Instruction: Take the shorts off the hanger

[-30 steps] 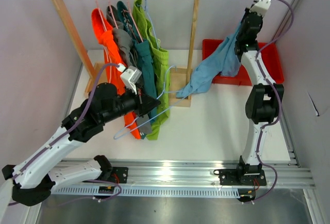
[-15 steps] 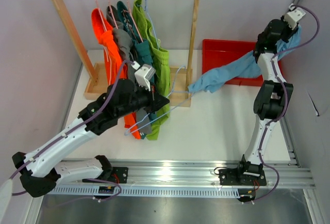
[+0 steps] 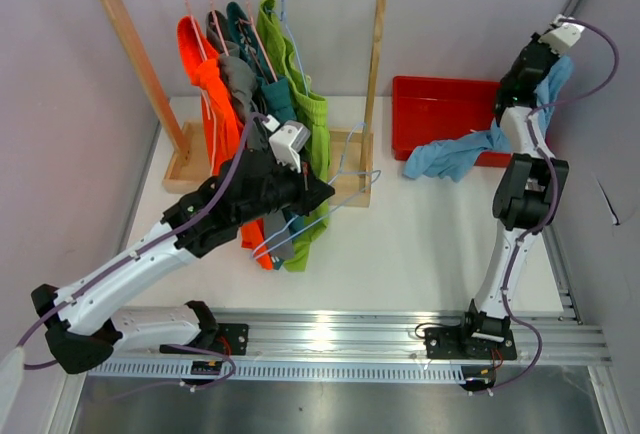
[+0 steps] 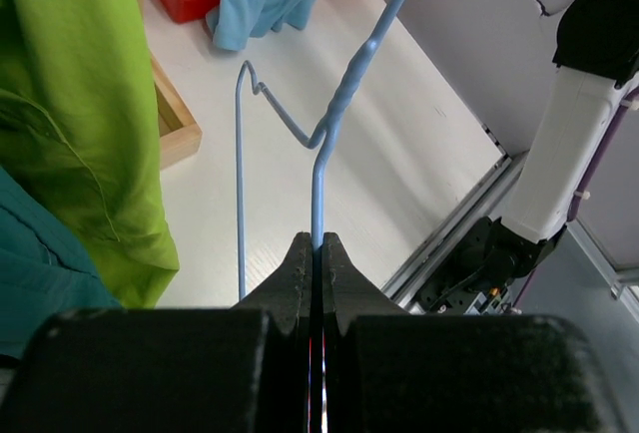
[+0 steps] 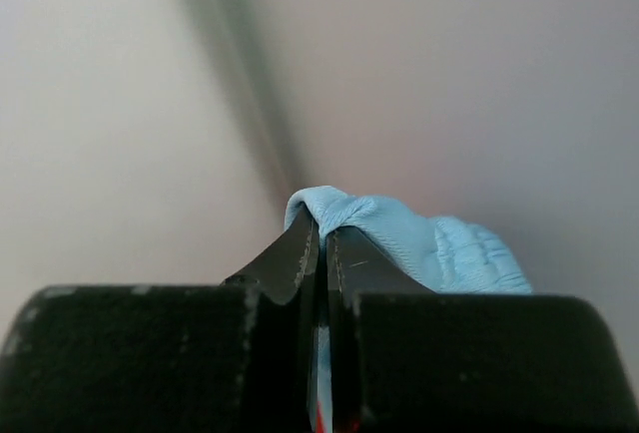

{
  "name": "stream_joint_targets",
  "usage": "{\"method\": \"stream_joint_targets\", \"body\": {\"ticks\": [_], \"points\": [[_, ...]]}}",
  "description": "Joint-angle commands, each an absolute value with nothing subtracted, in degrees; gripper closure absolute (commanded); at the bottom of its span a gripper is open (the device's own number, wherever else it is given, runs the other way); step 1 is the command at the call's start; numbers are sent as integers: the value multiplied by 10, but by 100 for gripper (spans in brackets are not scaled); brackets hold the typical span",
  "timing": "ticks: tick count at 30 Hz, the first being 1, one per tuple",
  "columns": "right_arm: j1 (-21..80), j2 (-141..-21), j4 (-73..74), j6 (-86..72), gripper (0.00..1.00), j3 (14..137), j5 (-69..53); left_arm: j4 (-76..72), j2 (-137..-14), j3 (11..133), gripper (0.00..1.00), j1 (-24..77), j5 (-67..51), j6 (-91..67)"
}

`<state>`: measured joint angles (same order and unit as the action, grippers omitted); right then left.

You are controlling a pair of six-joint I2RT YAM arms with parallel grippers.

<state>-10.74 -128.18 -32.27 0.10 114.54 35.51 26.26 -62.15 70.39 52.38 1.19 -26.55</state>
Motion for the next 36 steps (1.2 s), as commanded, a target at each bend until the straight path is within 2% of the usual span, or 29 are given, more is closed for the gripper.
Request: {"method": "stream_joint_targets", "body": {"ticks": [1, 2, 3, 4, 9, 14, 15, 18, 24, 30, 33, 36], "points": [[-63, -1296, -338, -55, 95, 1155, 205, 252, -620, 744, 100, 529, 43, -262], [-57, -1296, -336, -58, 80, 1151, 172, 258, -621, 747, 100, 529, 48, -259], [-51, -1295, -315, -63, 52, 1147, 160, 267, -622, 751, 100, 529, 54, -255], [-42, -1287, -300, -86, 2, 1143, 149, 272, -623, 769, 100, 529, 66, -246], [-33, -1221, -192, -181, 1, 1066, 126, 323, -652, 859, 100, 529, 133, -208], [-26, -1046, -187, -276, 1, 884, 109, 356, -716, 986, 100, 529, 199, -157], [-16, -1017, -187, -282, 0, 823, 109, 372, -750, 1057, 100, 529, 210, -151], [-2, -906, -163, -293, 0, 719, 112, 392, -821, 1167, 100, 526, 246, -128], [25, -696, -99, -300, 1, 565, 83, 405, -946, 1372, 100, 485, 254, -134], [34, -519, -4, -302, 1, 457, 55, 329, -1045, 1416, 100, 443, 239, -134], [51, -408, 25, -306, 1, 409, 17, 249, -1076, 1419, 100, 416, 184, -150], [70, -364, 54, -305, 1, 381, 6, 222, -1109, 1434, 100, 410, 187, -135]]}}
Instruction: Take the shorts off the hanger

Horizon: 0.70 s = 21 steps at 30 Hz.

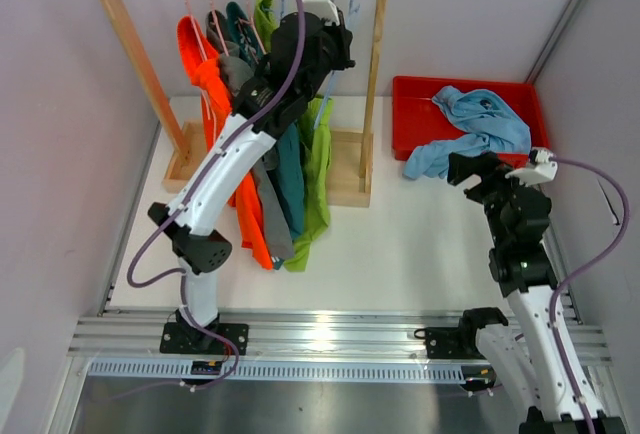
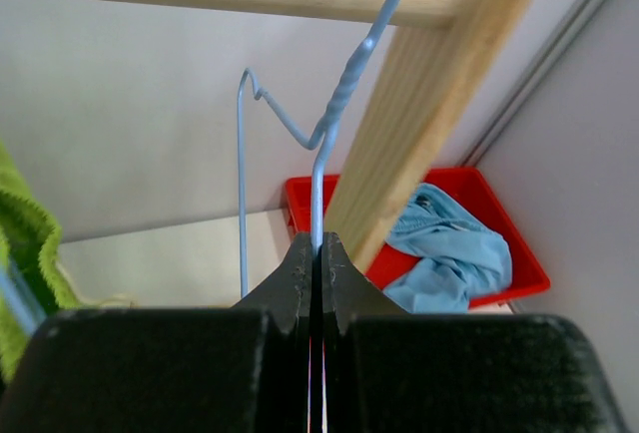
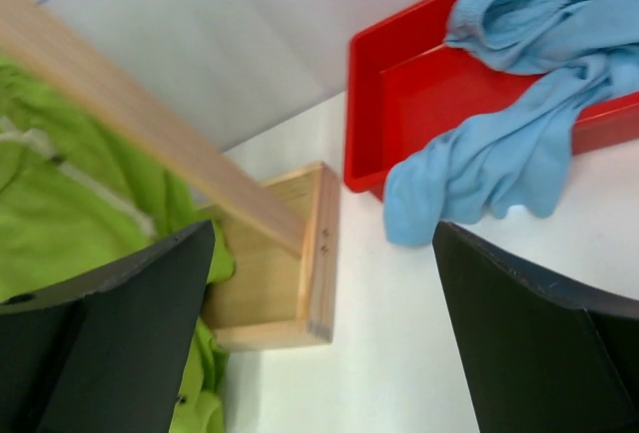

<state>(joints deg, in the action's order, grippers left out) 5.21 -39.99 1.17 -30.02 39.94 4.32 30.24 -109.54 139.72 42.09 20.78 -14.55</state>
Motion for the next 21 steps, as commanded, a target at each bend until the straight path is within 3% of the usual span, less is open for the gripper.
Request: {"method": "stream_joint_targets", "body": {"ticks": [1, 5, 8, 9, 10, 14, 21], "points": [[77, -353, 63, -304, 1, 378, 6, 220, -1115, 1437, 100, 409, 188, -135], [100, -322, 96, -306, 1, 368, 7, 243, -1104, 1425, 89, 408, 188, -155], [106, -323, 95, -308, 1, 368, -10, 258, -1066, 1380, 48, 409, 176, -170], [110, -328, 96, -309, 1, 370, -11, 274, -1057, 1362, 30, 410, 174, -177], [111, -330, 95, -310, 1, 372, -16, 283, -1037, 1359, 25, 409, 172, -178], [120, -335, 98, -316, 1, 375, -19, 315, -991, 1353, 16, 409, 178, -181], [137, -319, 124, -318, 1, 374, -11, 335, -933, 1330, 14, 382, 246, -155]]}}
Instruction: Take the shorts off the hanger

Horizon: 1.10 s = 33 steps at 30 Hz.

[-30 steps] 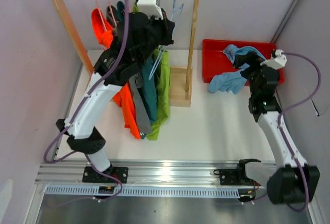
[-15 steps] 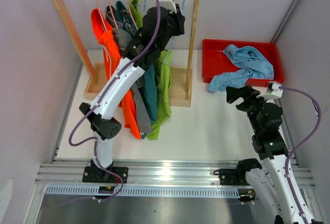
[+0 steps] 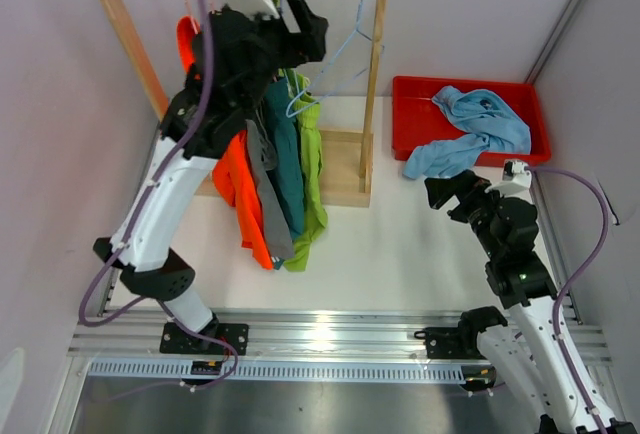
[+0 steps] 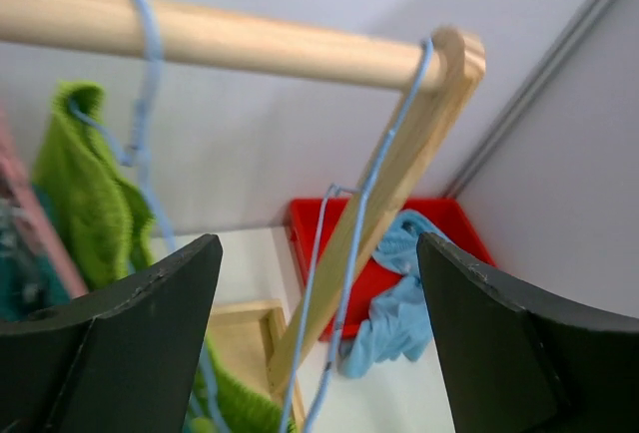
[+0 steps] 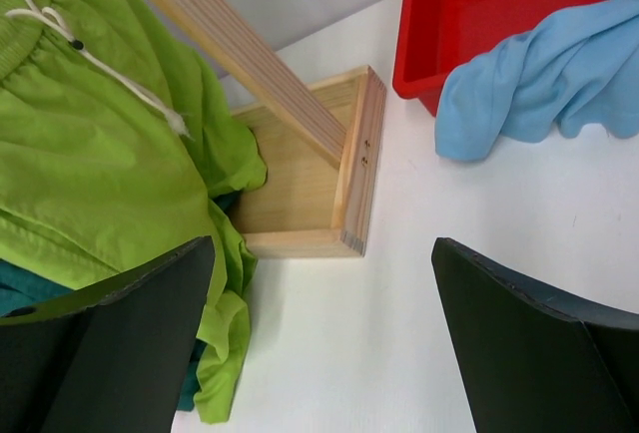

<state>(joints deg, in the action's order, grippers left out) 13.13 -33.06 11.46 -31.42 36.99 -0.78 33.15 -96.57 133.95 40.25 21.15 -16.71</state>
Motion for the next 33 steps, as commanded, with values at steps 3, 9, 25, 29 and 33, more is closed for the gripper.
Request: {"method": "stream_joint_targets", "body": {"ticks": [3, 9, 25, 29, 33], "points": [[141, -311, 135, -316, 1, 379, -7, 345, -935, 1326, 15, 361, 247, -158], [143, -294, 162, -308, 0, 388, -1, 327, -962, 1311, 17, 332, 236, -162], [143, -267, 215, -286, 1, 391, 34, 307, -1041, 1315, 31, 295, 207, -192], [143, -265, 215, -287, 1, 386, 35, 312, -1059, 1315, 44, 287, 192, -196], [143, -264, 214, -288, 1, 382, 35, 319, -1067, 1316, 53, 280, 185, -199]]}}
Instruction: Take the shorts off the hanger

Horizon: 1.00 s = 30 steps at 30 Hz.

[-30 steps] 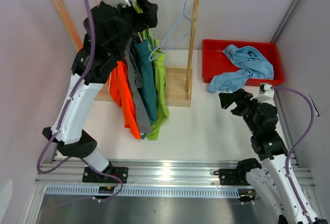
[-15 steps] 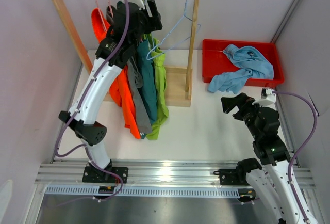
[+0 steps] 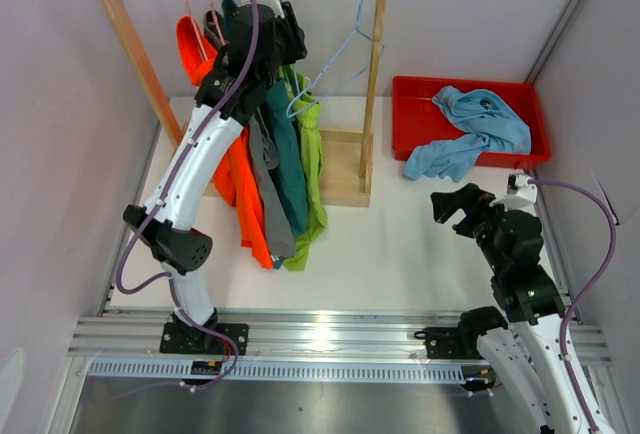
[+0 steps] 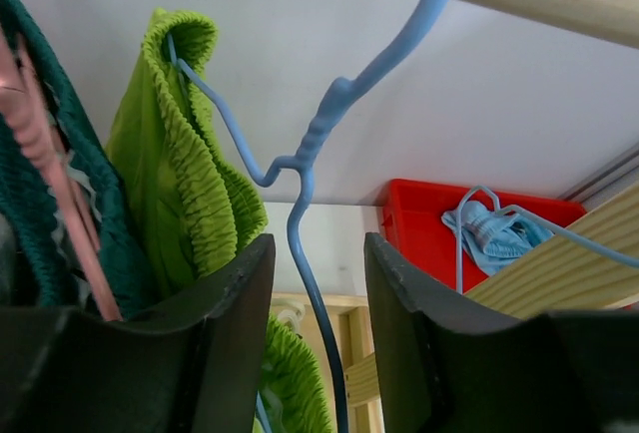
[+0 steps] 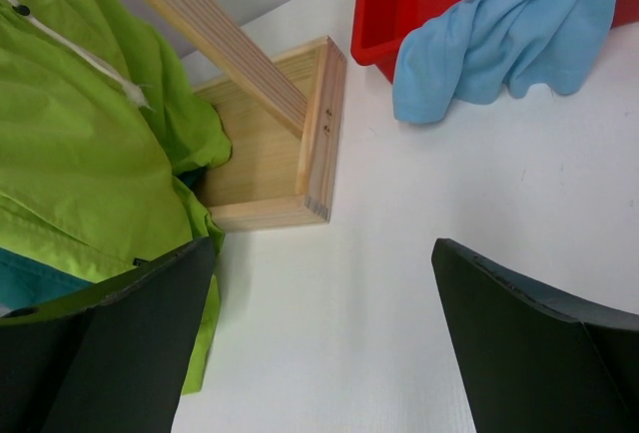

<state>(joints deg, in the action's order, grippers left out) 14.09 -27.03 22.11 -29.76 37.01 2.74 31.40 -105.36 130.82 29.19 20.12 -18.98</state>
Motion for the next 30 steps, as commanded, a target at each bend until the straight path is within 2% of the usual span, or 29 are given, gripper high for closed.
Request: {"method": "stream_joint_targets", "body": {"ticks": [1, 4, 6, 7, 8, 9, 20, 26, 30], "points": [[143, -264, 214, -289, 1, 382, 36, 318, -1069, 1315, 55, 280, 180, -200], [143, -263, 214, -288, 1, 380, 36, 323, -1073, 1316, 67, 277, 178, -198], [143, -264, 211, -290, 0, 379, 36, 329, -1073, 1317, 80, 275, 185, -197], [143, -263, 210, -290, 1, 377, 35, 331, -1071, 1317, 92, 273, 191, -195], [143, -265, 210, -290, 1, 376, 34, 337, -1068, 1316, 98, 272, 199, -193], [143, -264, 208, -291, 0, 375, 33, 345, -1066, 1316, 100, 269, 205, -192], [144, -280, 178, -308, 1, 362, 13, 359, -977, 1254, 100, 190, 212, -163], [153, -301, 134, -291, 1, 374, -47, 345, -942, 1207, 100, 156, 164, -162], [184, -340, 113, -265, 1, 427, -83, 339, -931, 1194, 100, 158, 122, -177]]}}
